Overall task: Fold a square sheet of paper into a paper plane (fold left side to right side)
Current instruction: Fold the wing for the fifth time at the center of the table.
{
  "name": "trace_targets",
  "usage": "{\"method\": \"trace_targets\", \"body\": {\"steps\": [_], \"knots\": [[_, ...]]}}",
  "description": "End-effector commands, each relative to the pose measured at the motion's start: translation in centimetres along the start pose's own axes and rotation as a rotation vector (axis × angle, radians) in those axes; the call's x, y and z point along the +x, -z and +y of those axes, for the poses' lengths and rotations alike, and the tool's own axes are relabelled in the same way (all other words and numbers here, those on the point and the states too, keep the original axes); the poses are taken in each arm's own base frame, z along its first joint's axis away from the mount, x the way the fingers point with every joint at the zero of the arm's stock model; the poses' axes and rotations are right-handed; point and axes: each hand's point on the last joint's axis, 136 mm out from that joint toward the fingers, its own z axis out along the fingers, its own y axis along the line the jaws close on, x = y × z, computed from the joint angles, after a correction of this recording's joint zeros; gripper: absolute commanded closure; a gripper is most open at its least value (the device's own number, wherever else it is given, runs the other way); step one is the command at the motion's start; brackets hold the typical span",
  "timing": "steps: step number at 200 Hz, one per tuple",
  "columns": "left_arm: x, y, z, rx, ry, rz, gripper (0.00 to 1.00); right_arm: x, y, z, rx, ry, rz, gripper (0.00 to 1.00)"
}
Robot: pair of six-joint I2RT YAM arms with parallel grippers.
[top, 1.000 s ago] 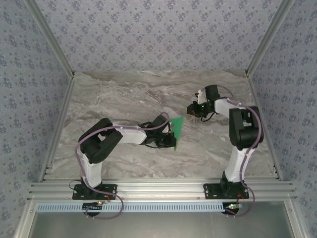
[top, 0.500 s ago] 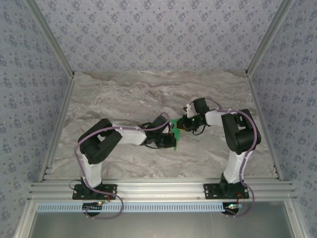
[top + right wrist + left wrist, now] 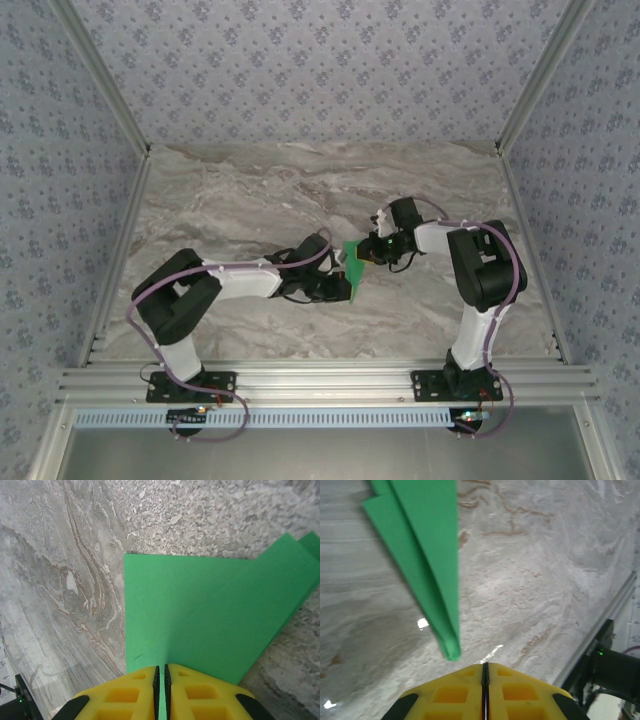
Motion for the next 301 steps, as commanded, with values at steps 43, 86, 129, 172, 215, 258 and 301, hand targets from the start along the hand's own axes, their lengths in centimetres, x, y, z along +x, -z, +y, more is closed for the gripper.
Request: {"method": "trace_targets", "body": {"steps": [43,86,129,172,215,258,301], "knots": [[-1.0,-3.0,-1.3,0.06,-0.017,0.057,0.83,2.5,-1.0,-2.9,0.121,-0.047,0.084,0.87],[-0.9,-2.9,1.1,-0.007,0.011,0.035,0.84,2.5,-1.0,-3.0,0.134,-0.039,0.088,0.87],[0.1,-3.4,2.9,-0.049,0.034,0.071,0.85,2.6,-0.9,-3.2,0.155,-0.037,0.096,0.87],[1.0,-3.3,4.8,-0.104,0.055,0.076,0.87,2.9,-1.0,-3.8,0.184,-0.038,0.111,0.87],[2.6,-2.9,5.8,-0.114,0.074,0.095,0.92,2.9,-1.1,-4.3,0.206,-0.049,0.128,0.87],[5.4,-2.7,5.1,-0.095,0.039,0.153,0.93,2.6,-1.3,-4.4,0.211,-0.052,0.131,0.87],[6.7,-2.3,5.6,-0.109,0.046,0.15,0.94,2.3,-1.2,-3.9,0.197,-0.043,0.125,0.87]]}}
